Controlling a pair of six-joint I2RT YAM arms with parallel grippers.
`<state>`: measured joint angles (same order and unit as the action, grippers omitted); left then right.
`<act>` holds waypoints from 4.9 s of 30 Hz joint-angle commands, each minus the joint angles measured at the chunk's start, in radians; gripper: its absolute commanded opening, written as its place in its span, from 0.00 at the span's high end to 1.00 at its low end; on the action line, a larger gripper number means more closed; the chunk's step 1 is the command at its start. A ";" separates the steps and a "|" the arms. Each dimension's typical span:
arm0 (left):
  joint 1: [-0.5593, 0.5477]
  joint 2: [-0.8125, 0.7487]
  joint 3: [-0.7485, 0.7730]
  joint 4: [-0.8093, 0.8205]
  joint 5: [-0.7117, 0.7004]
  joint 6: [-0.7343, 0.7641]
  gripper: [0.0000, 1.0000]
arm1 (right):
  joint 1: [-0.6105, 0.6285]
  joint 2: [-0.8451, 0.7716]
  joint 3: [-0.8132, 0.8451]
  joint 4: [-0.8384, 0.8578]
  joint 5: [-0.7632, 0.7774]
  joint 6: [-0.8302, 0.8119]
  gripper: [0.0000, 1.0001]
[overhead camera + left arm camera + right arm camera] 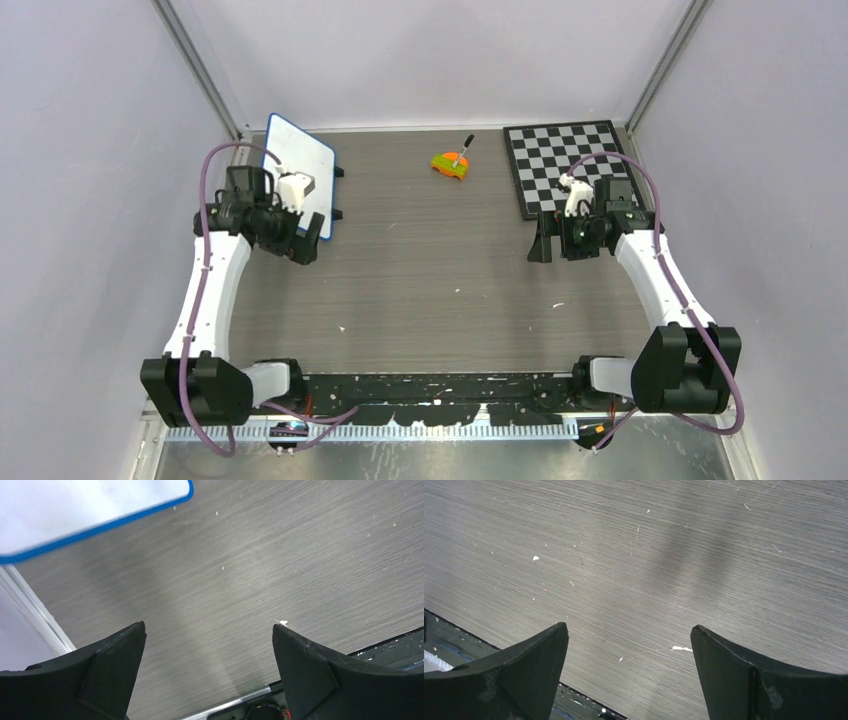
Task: Write a sentence on the whiteboard
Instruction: Move the whiteboard stand to the center of the board.
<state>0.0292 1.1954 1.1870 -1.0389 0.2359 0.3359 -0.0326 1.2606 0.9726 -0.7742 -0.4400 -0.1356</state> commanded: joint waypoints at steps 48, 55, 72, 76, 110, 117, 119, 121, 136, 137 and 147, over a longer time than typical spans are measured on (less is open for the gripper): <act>-0.191 1.048 0.713 -0.025 -0.100 0.989 0.52 | 0.000 -0.024 0.031 -0.090 -0.115 -0.067 0.04; -0.189 1.060 0.733 -0.092 -0.122 1.008 0.66 | 0.000 0.004 0.046 -0.107 -0.116 -0.071 0.04; -0.334 0.971 0.661 -0.231 -0.117 1.025 1.00 | -0.029 -0.044 0.052 -0.105 -0.138 -0.068 0.03; -0.438 0.934 0.626 -0.238 -0.128 0.996 1.00 | -0.079 -0.056 0.054 -0.106 -0.159 -0.064 0.03; -1.112 1.063 0.754 -0.168 -0.228 0.803 0.99 | -0.353 -0.087 0.097 -0.123 -0.282 -0.055 0.03; -1.155 1.086 0.772 -0.154 -0.229 0.833 0.98 | -0.381 -0.077 0.098 -0.122 -0.299 -0.047 0.03; -1.161 1.091 0.775 -0.153 -0.258 0.842 0.96 | -0.383 -0.075 0.097 -0.123 -0.303 -0.047 0.03; -1.163 1.096 0.777 -0.152 -0.276 0.845 0.92 | -0.383 -0.075 0.094 -0.123 -0.312 -0.048 0.03; -1.203 0.947 0.878 -0.236 -0.211 0.655 0.02 | -0.383 0.027 0.316 -0.129 -0.306 -0.048 0.03; -1.203 0.924 0.876 -0.232 -0.203 0.640 0.01 | -0.383 0.051 0.359 -0.129 -0.311 -0.029 0.03; -1.115 0.633 0.842 -0.071 -0.113 0.367 0.00 | -0.241 0.333 0.751 -0.051 -0.201 0.169 0.03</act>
<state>-1.1431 1.9598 2.0037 -1.1912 0.0551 0.8715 -0.3576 1.5311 1.5890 -0.8841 -0.7097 -0.0673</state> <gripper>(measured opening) 0.996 0.973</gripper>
